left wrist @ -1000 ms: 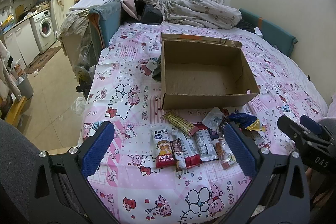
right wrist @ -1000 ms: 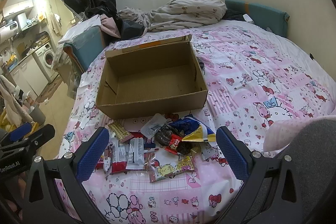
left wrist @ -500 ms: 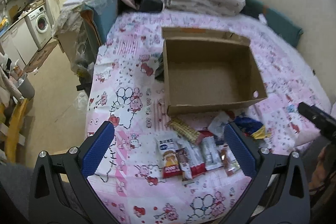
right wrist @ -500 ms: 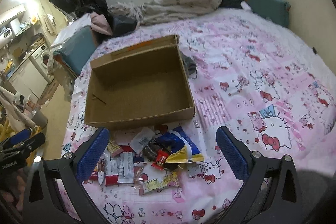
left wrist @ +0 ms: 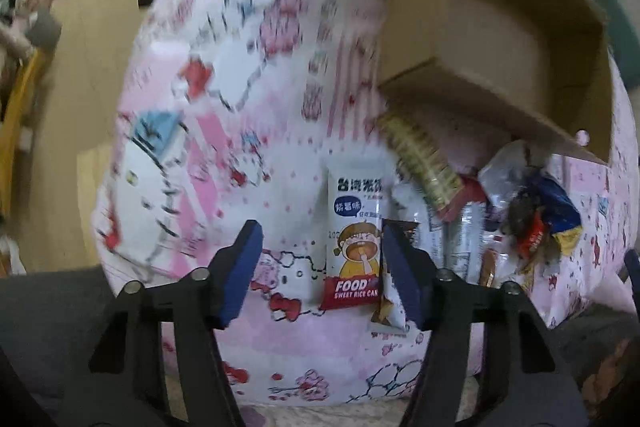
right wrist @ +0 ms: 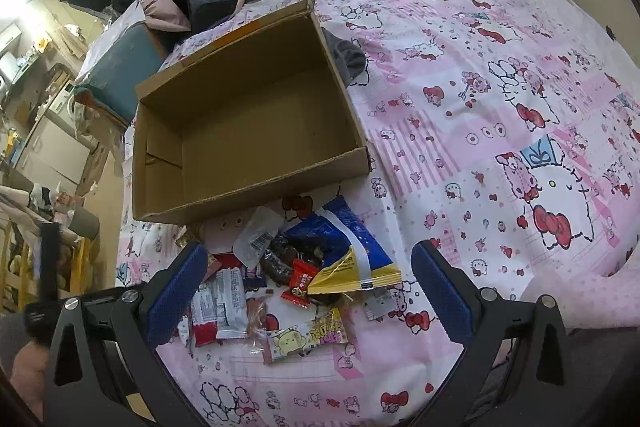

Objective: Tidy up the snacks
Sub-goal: 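Grasp the white rice cake bar with left tool while right tool grasps yellow candy packet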

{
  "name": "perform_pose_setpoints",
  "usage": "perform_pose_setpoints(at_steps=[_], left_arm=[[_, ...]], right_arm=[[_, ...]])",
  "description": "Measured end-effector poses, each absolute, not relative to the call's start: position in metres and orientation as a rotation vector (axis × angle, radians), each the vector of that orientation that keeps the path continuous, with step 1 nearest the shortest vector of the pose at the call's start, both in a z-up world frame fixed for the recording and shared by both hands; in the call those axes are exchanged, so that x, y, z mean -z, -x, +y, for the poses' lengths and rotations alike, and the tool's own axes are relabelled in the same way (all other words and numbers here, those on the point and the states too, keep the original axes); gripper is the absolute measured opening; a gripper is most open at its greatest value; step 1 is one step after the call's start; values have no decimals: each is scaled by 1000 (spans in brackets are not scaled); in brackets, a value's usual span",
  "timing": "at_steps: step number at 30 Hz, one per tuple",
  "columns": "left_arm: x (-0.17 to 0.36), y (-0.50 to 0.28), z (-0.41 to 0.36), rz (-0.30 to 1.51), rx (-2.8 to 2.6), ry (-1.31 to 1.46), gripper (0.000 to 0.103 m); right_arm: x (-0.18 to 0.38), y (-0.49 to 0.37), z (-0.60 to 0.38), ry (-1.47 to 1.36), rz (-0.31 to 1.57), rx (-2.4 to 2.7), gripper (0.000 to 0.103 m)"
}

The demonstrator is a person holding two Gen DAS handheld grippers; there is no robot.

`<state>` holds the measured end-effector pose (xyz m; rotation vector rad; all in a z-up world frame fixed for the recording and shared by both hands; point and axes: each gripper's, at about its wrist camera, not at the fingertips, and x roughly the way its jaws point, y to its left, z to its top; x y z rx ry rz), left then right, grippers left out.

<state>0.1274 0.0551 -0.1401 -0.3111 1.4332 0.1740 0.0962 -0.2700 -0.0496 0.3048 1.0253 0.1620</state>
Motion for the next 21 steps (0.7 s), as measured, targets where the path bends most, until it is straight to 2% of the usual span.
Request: perform_pose_setpoints(at_steps=[3, 11, 13, 17, 21], left_arm=[[157, -133, 48, 1467, -191, 301, 50], [184, -129, 26, 1528, -165, 251, 48], [182, -126, 26, 1517, -179, 245, 28], [169, -119, 32, 1490, -211, 257, 28], [150, -106, 48, 1437, -228, 279, 28]], right_arm=[[52, -98, -272, -311, 1025, -158, 103], [56, -103, -278, -349, 1044, -143, 103], [58, -104, -279, -350, 1056, -141, 103], [71, -107, -279, -373, 1147, -141, 103], [101, -101, -276, -469, 1324, -181, 100]])
